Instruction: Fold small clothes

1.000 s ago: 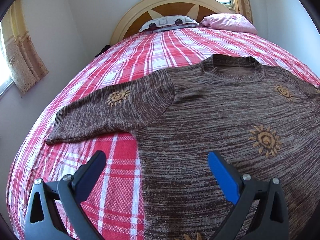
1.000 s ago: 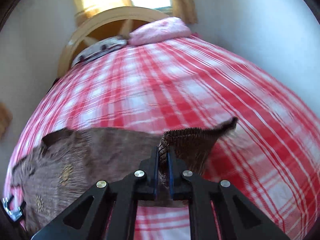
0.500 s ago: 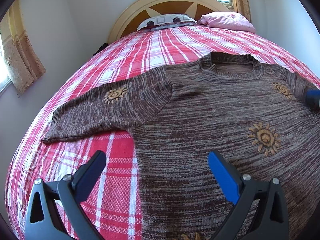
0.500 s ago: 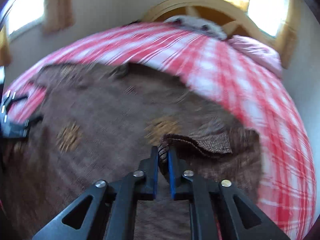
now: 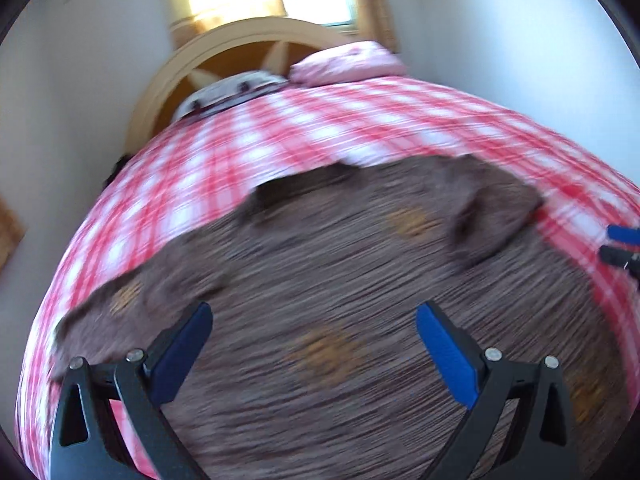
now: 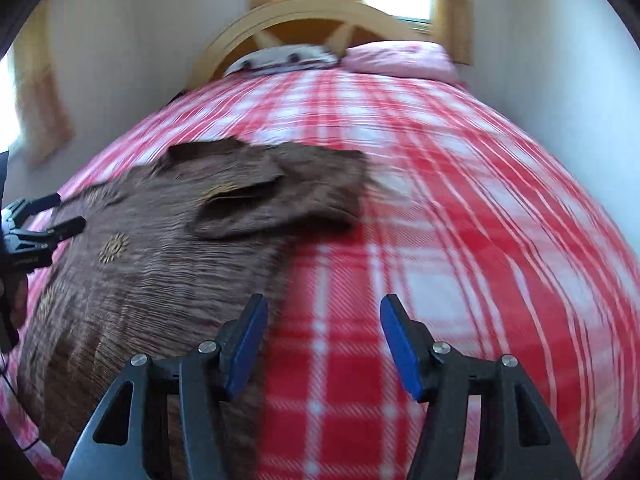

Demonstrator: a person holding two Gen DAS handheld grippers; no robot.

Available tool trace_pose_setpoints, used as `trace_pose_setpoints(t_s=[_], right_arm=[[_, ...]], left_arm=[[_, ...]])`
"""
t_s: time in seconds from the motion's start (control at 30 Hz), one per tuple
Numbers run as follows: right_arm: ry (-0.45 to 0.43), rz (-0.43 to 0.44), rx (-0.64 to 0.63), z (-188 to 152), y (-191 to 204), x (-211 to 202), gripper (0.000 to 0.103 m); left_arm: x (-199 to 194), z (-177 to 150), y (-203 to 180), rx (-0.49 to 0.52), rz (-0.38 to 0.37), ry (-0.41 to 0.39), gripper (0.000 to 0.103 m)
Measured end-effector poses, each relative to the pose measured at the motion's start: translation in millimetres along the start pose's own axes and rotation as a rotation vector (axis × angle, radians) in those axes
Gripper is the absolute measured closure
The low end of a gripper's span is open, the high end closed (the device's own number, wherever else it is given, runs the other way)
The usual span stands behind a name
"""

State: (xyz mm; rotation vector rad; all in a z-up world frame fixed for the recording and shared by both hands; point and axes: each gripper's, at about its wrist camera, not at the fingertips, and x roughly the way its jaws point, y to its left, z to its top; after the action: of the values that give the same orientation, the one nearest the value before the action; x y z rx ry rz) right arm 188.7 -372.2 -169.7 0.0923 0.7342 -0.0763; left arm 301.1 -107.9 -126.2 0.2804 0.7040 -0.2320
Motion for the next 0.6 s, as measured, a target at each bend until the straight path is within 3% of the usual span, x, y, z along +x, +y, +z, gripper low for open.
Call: trace_pose_setpoints(t_s=[0.1,0.2,0.4,0.5,0.57,0.6], right_arm=[[-0.038,0.004,0.044,-7,-6,-3,0.043],[-0.096,0.0,0.049,-8,-9,-8,0.043],[-0.155,-0.011,0.028,-12,-11,-13,0.043],[-0.163,-0.005,-0.005,-12,-5,-13,0.043],[-0.165,-0.01,-0.031,-13,0,-13,0.043],[-0.165,-0.011,-0.043,-13,2,-13,0.043]], left_arm=[[18,21,-36,0.031,-0.05,0.011,0.0],[44,37,-64,0.031,-0.096,0.045,0.008],[92,49,-96,0.061,-0.092,0.112,0.019],[107,51,-95,0.036,-0.109,0.149,0.036],[110,53,-87,-0.016,-0.153,0.163,0.064],[112,54,-84,-0.037,-0.181,0.176,0.087]])
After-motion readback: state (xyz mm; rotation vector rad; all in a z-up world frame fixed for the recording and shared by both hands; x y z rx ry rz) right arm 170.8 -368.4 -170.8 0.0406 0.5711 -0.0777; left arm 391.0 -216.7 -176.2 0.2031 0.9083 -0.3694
